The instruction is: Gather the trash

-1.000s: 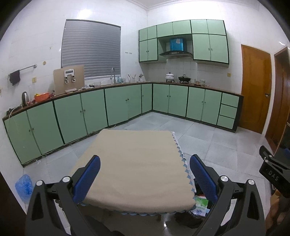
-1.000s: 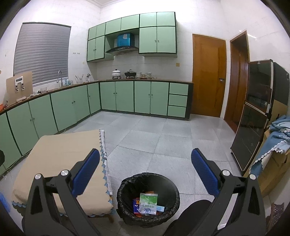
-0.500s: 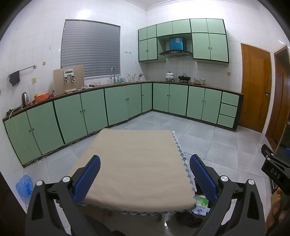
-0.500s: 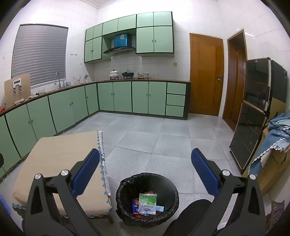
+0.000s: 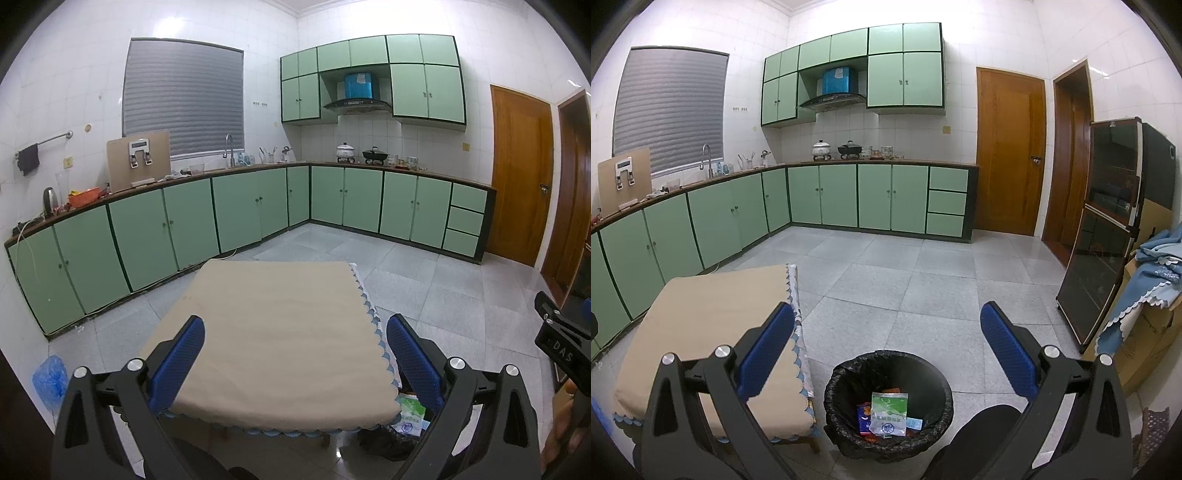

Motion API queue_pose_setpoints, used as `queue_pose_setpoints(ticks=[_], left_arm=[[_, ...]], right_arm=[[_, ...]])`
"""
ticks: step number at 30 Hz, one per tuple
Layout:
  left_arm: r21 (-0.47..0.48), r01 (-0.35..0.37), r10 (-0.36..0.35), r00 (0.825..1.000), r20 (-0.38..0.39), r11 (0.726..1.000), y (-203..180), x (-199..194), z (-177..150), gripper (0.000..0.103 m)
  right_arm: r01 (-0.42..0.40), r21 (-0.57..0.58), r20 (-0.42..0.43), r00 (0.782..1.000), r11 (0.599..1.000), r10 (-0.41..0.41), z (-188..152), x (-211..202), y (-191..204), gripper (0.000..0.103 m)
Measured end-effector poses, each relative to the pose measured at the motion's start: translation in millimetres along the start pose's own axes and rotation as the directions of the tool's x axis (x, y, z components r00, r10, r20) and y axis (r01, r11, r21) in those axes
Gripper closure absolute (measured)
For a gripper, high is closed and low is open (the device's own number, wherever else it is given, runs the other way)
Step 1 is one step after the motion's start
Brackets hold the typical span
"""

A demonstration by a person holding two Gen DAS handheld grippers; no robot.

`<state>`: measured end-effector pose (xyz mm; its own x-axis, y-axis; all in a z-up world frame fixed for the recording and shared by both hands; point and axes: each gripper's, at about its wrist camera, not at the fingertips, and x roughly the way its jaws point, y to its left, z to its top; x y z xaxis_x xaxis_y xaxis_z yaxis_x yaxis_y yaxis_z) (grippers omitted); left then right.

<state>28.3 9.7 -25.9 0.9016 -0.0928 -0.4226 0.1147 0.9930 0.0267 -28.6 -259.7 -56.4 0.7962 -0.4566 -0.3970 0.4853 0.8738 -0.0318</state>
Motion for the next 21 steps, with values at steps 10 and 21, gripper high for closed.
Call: queue_pose_setpoints(ticks=[10, 21], left_arm=[[-0.001, 0.001, -0.001, 1.000, 0.002, 1.000, -0.5, -0.7, 0.0, 0.006], [-0.003, 0.002, -0.002, 1.000, 0.004, 1.000, 0.1, -0.9, 0.3, 0.006]], right_arm=[[0.006, 0.007, 0.004, 1.000, 1.000, -0.006, -1.4, 1.0, -3.0, 0.005], [0.006, 0.007, 0.004, 1.000, 1.000, -0.006, -1.8, 0.9, -3.1, 0.005]])
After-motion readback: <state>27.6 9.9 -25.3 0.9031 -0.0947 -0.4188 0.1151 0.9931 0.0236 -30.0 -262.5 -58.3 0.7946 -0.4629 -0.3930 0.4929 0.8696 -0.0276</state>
